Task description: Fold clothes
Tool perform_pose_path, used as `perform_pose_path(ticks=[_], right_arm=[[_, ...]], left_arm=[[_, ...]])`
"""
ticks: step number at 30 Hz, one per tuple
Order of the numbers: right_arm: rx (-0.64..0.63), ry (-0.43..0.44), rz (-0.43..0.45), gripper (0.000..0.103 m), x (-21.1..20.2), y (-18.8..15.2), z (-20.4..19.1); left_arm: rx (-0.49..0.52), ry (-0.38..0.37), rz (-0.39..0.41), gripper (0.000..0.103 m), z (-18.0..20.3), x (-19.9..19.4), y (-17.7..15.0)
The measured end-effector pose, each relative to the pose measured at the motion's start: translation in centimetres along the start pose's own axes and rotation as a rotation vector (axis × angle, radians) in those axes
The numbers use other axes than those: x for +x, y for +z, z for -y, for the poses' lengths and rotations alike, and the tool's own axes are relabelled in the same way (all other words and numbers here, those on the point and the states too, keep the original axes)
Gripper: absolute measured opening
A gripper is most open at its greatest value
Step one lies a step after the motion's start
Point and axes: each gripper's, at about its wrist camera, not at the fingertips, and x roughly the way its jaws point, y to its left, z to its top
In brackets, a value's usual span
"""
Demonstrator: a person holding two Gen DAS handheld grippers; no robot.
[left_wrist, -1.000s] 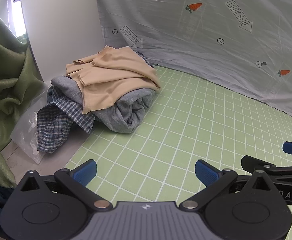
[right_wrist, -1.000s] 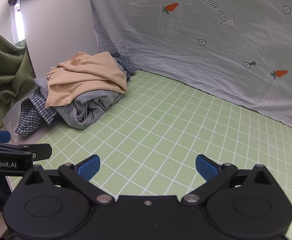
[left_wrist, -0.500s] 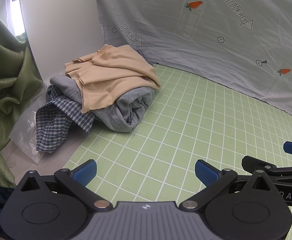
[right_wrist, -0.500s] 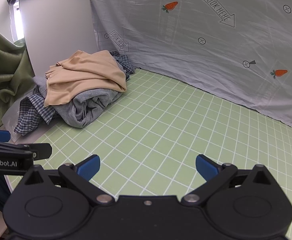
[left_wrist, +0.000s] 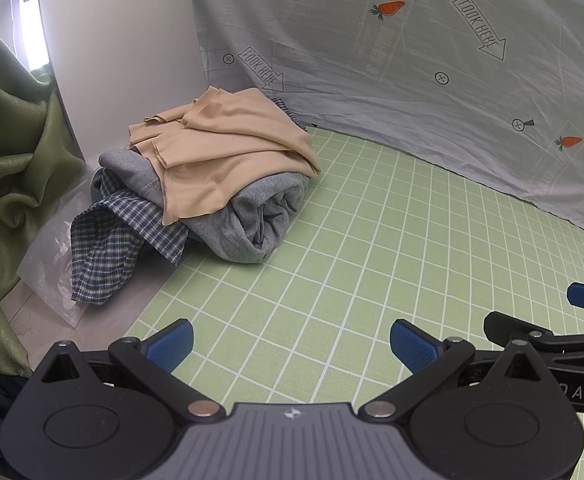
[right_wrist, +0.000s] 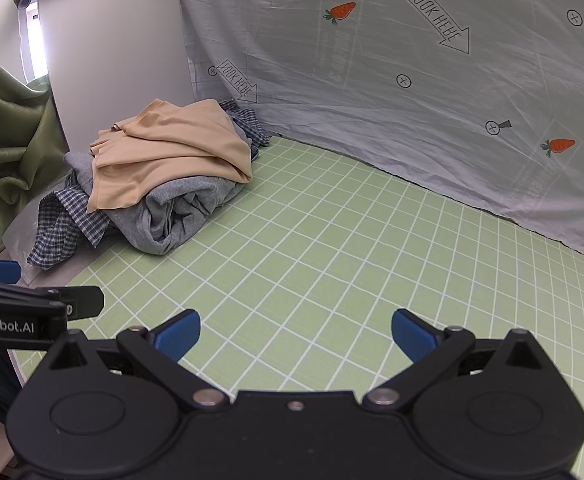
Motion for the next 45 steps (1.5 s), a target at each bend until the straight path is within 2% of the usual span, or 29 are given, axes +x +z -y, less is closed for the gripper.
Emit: perform_pose_path(ticks=[30, 37, 41, 45], right_arm=[[-0.007, 0.003, -0.007, 0.103, 0.2, 0.0, -0.3], [-0.023, -0.008, 0.010, 0.103, 1.1, 1.5, -0.3], [-0.028, -0.023, 0.030, 0.103, 2.3, 3.4, 0.0], [-0.028, -0.014, 0.037, 0.103, 4.7, 5.9, -0.1]], left_arm=[[0.004, 0.007, -0.013, 0.103, 0.1, 0.0, -0.1], [0.008, -0.002, -0.006, 0.103, 0.3, 0.9, 1.8], [-0.002, 0.000, 0.011, 0.103, 0.7, 2.3, 4.2], [-0.020, 0.029, 0.026, 0.103, -0.4, 4.7, 7.2]])
